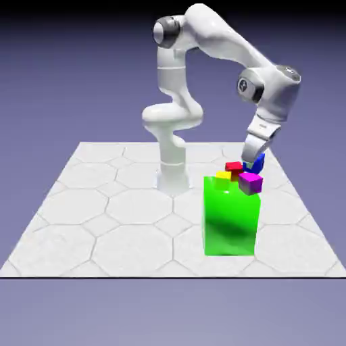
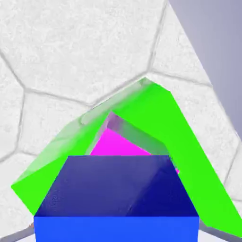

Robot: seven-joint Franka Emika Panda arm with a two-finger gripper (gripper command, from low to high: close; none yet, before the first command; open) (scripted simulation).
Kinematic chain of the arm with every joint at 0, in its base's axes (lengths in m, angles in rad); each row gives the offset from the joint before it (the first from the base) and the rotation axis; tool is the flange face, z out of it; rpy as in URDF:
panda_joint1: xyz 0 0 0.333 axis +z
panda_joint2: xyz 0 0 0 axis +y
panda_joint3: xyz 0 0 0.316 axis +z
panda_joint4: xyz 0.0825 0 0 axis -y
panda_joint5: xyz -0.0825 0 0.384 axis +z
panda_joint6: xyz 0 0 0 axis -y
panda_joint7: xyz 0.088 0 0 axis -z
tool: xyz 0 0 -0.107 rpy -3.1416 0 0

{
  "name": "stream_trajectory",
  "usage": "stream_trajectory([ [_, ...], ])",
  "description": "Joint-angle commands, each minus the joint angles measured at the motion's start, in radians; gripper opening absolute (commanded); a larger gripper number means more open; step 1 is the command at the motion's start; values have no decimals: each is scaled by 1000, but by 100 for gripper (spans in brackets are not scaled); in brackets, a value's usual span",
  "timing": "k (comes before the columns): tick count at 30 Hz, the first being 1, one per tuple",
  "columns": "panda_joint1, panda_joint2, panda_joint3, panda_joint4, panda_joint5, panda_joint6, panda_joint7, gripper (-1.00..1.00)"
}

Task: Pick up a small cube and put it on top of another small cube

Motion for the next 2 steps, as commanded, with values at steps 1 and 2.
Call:
stream_trajectory([
  [1, 0, 0, 0, 0, 0, 0, 0, 100],
  [2, 1, -5, 1, 36, 2, -41, -2, 100],
])
